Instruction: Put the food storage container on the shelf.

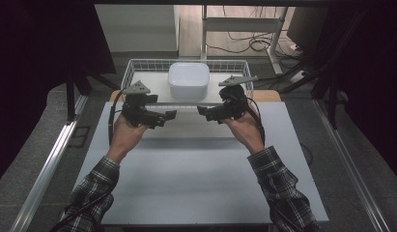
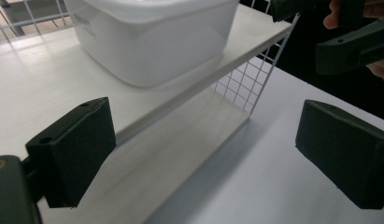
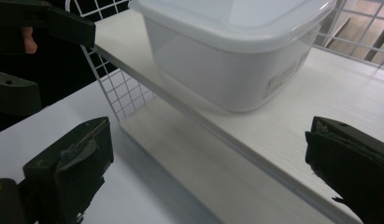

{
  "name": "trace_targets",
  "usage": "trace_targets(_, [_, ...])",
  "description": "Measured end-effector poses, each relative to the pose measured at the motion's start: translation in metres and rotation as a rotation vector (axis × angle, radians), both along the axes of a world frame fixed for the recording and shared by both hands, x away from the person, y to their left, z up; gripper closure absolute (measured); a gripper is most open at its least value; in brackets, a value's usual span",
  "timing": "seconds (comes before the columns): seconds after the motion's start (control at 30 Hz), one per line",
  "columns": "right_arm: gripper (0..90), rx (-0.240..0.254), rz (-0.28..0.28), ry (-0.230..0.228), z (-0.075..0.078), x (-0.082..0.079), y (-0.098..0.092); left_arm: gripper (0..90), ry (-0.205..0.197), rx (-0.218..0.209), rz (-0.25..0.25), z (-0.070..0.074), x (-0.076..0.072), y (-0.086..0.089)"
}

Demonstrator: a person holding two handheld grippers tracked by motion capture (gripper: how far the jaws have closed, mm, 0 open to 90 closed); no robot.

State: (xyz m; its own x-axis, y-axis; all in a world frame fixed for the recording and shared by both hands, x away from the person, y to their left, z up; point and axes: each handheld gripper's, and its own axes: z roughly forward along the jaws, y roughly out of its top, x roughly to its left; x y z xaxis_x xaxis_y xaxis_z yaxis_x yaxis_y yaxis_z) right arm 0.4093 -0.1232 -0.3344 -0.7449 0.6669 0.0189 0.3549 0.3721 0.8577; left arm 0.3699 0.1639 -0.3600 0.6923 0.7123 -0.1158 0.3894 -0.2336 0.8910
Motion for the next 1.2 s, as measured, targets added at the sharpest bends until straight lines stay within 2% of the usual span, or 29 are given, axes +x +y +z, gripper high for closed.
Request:
trace_targets(0.17, [0.9, -0.014, 0.017, -0.02, -0.007, -0.008, -0.002, 5.0, 0.005, 0.006, -0.009, -0.009, -0.009, 0.0])
trace_targets(0.33, [1.0, -0.002, 0.029, -0.022, -0.012, -0.016, -0.005, 5.5, 0.013, -0.017, -0.023, -0.018, -0.016, 0.0])
trace_targets(0.57, [1.0, 0.003, 0.056, -0.023, -0.024, -0.03, -0.007, 4.3, -0.004, 0.009, -0.024, -0.033, -0.027, -0.006])
trace_targets(0.8, [1.0, -0.008, 0.077, -0.039, -0.036, -0.04, -0.009, 4.1, 0.004, 0.015, -0.024, -0.049, -0.034, -0.011])
trace_targets(0.93, [1.0, -0.004, 0.08, -0.044, -0.043, -0.044, -0.01, 4.1, 0.013, -0.002, -0.023, -0.058, -0.037, -0.01])
trace_targets(0.97, [0.9, -0.008, 0.081, -0.052, -0.049, -0.047, -0.012, 4.2, 0.016, -0.008, -0.02, -0.065, -0.04, -0.009])
trace_targets(1.13, [0.8, -0.006, 0.072, -0.056, -0.06, -0.051, -0.015, 4.2, 0.016, -0.006, -0.016, -0.075, -0.047, -0.008])
trace_targets(1.2, [0.9, 0.007, 0.067, -0.047, -0.065, -0.053, -0.018, 4.2, 0.018, 0.008, -0.018, -0.076, -0.049, -0.008])
